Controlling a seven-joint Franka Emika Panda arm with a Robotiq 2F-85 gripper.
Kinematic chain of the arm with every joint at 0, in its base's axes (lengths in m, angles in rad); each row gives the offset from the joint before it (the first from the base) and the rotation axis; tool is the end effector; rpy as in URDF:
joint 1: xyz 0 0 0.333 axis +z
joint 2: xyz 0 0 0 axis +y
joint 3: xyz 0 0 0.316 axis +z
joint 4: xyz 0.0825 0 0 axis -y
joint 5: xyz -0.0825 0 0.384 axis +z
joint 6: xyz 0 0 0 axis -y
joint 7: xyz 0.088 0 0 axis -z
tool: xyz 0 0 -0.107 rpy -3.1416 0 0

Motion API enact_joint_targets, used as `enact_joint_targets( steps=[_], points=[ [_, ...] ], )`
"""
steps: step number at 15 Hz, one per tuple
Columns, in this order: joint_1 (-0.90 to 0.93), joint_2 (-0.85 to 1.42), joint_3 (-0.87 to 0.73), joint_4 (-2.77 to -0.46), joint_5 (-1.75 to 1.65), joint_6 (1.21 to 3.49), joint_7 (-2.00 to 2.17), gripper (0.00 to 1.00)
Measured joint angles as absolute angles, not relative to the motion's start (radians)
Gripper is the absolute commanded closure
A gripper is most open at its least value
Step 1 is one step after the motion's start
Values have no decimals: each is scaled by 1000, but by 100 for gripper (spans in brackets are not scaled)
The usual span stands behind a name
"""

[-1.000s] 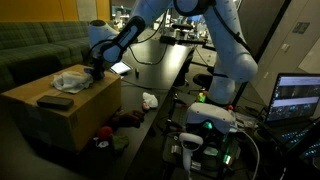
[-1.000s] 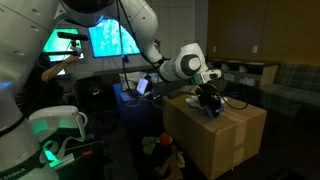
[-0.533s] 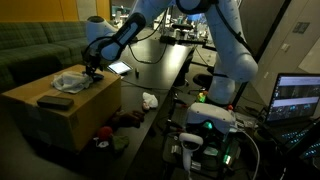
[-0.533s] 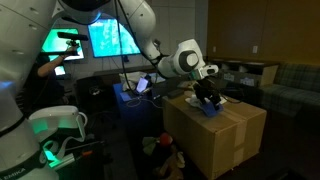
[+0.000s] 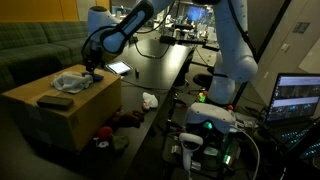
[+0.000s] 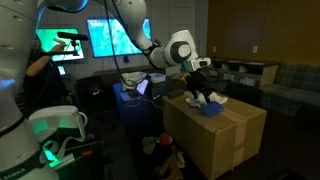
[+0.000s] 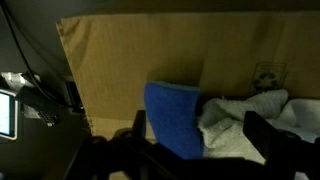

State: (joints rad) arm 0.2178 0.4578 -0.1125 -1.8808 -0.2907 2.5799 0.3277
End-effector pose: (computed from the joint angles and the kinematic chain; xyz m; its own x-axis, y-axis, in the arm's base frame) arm 0.6530 0.0796 0.2907 0.9605 0.0471 0.2744 -0.0017 -0.9846 0.1750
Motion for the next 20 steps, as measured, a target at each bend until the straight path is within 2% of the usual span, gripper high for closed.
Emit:
enact_joint_targets(
  steps=[9, 15, 20],
  points=[
    [208, 287, -2, -2226, -238, 2623, 292, 0],
    [208, 318, -4, -2398, -252, 2808, 285, 0],
    [194, 447, -10, -2425, -242, 2992, 210, 0]
  ],
)
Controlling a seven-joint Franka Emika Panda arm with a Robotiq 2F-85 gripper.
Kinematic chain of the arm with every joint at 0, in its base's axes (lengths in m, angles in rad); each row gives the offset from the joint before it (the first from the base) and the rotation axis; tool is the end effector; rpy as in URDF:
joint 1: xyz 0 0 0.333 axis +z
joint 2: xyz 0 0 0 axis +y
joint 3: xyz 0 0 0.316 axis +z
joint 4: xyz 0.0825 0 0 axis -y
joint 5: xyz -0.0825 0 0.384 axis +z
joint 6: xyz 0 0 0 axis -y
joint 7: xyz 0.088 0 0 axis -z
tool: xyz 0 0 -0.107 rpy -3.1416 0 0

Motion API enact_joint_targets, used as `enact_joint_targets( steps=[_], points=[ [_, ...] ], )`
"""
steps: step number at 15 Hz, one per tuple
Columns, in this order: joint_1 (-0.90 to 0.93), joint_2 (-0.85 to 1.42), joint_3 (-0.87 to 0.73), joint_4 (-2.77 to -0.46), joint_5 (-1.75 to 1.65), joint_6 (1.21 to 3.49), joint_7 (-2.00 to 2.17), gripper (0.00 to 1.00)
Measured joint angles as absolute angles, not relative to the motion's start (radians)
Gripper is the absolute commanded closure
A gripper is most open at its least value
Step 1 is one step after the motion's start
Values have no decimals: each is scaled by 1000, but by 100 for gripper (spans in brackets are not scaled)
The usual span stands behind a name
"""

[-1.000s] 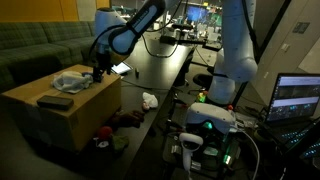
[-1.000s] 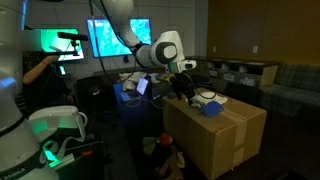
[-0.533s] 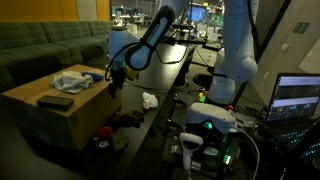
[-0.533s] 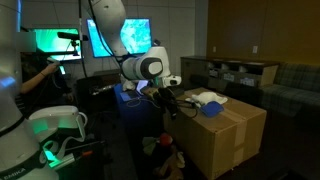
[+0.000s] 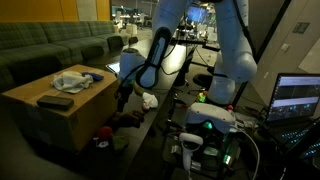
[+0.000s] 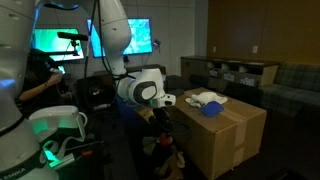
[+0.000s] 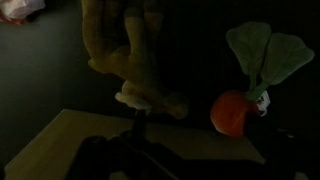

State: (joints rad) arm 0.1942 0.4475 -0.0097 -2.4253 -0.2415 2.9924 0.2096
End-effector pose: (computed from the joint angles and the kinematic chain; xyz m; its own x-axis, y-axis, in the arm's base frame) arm 0.4794 0.1064 0.1375 0.9695 0.2122 0.1224 0.2084 -0.9771 0.0431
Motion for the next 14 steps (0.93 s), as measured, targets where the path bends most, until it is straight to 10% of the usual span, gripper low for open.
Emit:
enact_joint_targets(
  steps=[14],
  points=[
    [-18, 776, 79, -2319, -197, 3158, -106, 0]
  ],
)
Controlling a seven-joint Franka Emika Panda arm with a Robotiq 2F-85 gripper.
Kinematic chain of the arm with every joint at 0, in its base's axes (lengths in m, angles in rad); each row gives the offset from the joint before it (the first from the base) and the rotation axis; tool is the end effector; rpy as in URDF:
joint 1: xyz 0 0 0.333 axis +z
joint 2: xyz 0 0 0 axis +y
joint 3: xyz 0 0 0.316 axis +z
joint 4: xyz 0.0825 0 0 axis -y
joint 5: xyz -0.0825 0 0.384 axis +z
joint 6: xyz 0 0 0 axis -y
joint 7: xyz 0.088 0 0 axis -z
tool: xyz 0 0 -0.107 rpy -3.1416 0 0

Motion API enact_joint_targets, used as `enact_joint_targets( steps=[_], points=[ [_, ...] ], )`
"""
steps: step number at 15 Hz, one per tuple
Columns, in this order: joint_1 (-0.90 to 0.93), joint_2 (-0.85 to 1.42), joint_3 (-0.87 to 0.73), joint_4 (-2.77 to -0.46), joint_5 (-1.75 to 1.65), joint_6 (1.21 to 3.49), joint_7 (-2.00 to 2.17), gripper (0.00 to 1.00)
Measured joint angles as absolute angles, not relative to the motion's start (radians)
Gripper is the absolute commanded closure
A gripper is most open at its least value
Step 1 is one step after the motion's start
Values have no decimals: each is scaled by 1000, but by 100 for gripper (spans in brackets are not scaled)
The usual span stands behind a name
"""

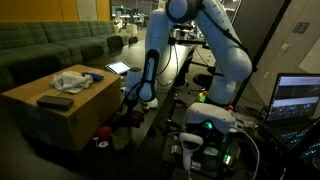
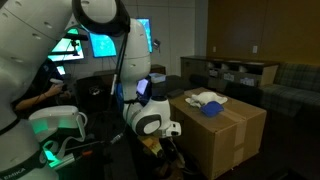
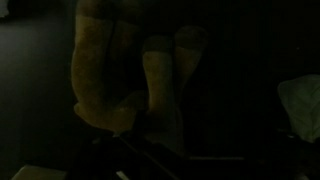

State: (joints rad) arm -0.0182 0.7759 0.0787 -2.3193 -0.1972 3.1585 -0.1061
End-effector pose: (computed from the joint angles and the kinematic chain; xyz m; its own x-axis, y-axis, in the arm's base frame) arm 0.4721 0.0528 0.0219 0.9404 0.3307 0.0789 0.3343 -0.9418 -0.0365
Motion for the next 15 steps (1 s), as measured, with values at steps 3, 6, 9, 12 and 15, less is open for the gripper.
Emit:
enact_joint_targets(
  steps=[3, 6, 9, 12, 15],
  points=[
    [-33, 824, 79, -2276, -197, 3160, -136, 0],
    [-43, 861, 79, -2239, -197, 3160, -153, 0],
    [-52, 889, 78, -2212, -197, 3160, -162, 34],
    [-60, 903, 75, -2198, -197, 3160, -165, 58],
    [-62, 904, 69, -2193, -197, 3160, -165, 80]
  ],
)
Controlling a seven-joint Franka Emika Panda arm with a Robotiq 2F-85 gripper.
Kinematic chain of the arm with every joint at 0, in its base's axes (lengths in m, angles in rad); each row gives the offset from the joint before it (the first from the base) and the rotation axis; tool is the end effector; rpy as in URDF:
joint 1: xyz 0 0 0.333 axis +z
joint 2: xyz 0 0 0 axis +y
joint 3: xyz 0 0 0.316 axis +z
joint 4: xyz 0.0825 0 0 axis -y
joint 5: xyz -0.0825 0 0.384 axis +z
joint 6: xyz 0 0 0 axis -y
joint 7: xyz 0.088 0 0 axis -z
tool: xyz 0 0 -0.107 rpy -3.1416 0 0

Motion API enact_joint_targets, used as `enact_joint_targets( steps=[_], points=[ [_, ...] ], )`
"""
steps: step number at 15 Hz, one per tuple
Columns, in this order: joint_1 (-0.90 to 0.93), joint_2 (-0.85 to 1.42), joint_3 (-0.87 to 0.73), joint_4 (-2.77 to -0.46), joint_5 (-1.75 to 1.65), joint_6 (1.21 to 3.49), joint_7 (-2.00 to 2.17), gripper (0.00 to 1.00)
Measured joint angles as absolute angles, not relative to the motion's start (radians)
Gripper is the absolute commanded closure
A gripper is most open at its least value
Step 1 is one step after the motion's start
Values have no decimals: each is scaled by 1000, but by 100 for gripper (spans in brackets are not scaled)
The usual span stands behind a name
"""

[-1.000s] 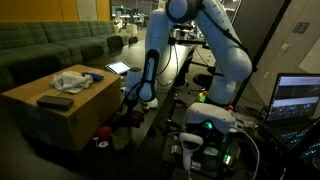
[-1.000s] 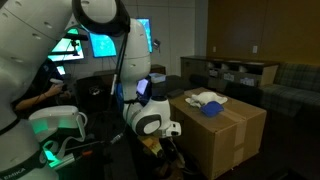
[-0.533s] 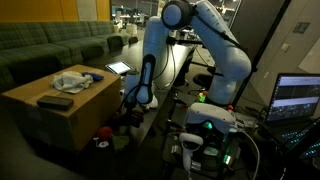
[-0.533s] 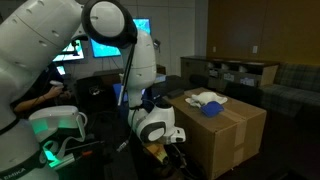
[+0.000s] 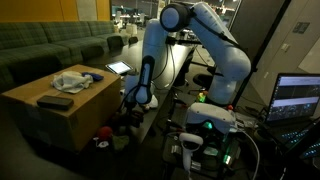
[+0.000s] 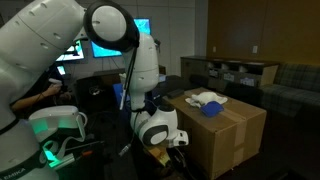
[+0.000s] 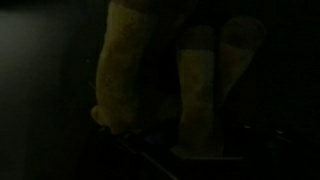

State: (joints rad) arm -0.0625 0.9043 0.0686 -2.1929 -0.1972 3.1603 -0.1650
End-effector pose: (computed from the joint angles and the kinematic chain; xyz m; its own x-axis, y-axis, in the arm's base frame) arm 0.4927 0.0266 -0.0157 0.9400 0.3317 0.0800 0.3350 -0.9417 -0.0312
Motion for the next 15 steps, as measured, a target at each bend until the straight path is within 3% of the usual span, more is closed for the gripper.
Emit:
enact_joint_targets(
  steps=[2, 4, 15],
  points=[
    [-62, 904, 67, -2193, -197, 3160, -165, 95],
    [-61, 903, 67, -2193, -197, 3160, -165, 100],
    [-93, 705, 138, -2314, -197, 3004, -165, 100]
  ],
)
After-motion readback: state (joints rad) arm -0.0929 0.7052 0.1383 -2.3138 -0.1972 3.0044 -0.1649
